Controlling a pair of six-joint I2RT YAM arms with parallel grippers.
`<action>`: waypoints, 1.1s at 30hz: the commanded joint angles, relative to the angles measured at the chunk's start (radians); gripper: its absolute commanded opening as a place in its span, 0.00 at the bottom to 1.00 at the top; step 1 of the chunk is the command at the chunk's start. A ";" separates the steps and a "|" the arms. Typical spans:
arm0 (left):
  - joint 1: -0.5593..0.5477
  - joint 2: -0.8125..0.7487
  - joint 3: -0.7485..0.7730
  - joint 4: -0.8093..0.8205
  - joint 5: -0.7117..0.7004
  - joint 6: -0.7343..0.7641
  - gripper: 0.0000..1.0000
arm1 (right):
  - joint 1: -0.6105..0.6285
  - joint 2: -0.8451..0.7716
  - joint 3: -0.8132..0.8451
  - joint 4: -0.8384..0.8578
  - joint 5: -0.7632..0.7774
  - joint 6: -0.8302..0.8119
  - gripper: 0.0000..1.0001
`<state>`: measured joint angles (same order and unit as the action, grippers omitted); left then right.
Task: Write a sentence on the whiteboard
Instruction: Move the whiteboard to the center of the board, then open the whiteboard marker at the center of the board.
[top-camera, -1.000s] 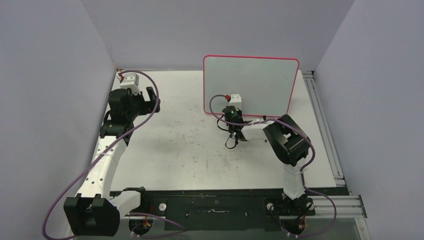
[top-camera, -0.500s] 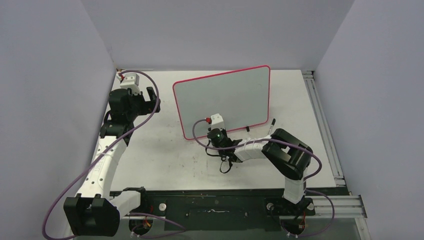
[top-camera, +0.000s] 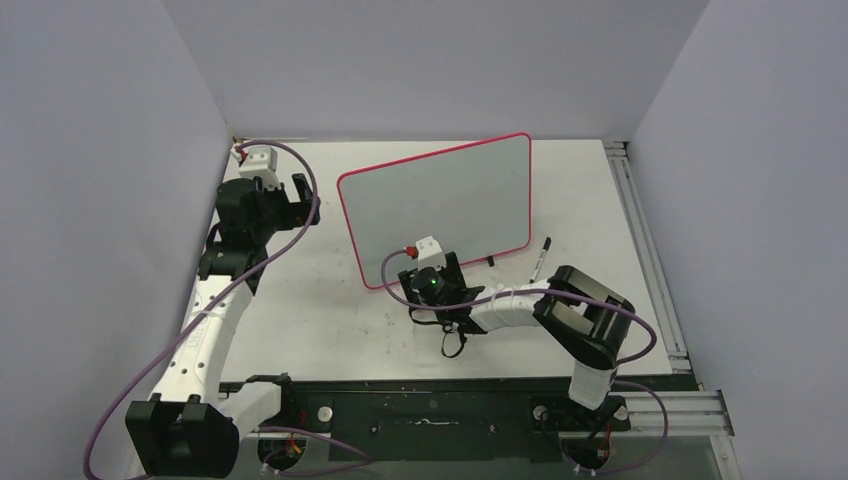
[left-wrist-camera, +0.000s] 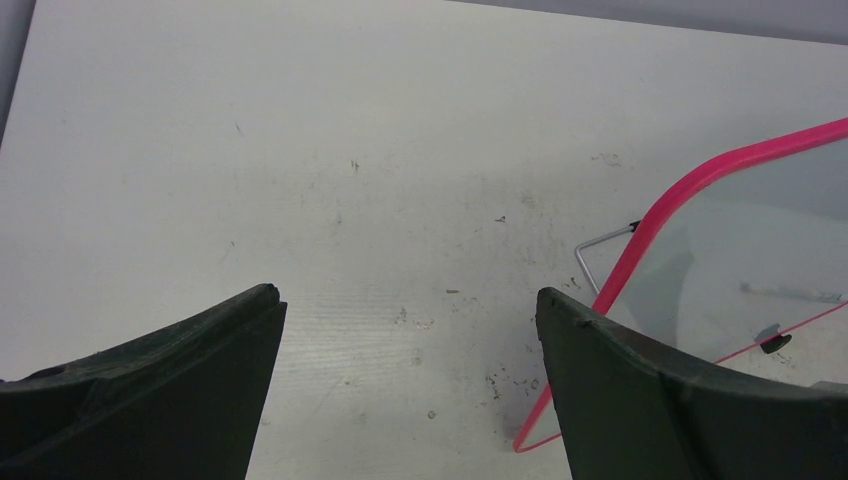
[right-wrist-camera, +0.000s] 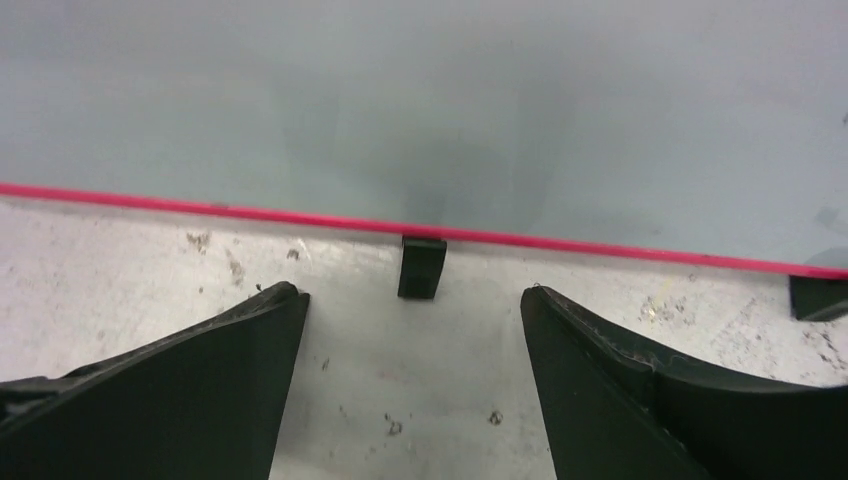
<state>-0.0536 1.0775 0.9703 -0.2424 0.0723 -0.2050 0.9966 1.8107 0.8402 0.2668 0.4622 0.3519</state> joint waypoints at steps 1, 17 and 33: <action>-0.006 -0.031 0.005 0.032 -0.021 0.009 0.96 | 0.036 -0.118 -0.018 -0.071 0.012 0.002 0.83; -0.048 -0.064 -0.001 0.018 -0.101 0.046 0.96 | -0.112 -0.599 -0.007 -0.660 0.035 0.156 0.78; -0.061 -0.064 -0.007 0.026 -0.088 0.043 0.96 | -0.763 -0.502 0.008 -0.691 -0.407 0.109 0.54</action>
<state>-0.1108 1.0306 0.9577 -0.2443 -0.0147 -0.1715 0.2787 1.2568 0.8040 -0.4248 0.1379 0.4797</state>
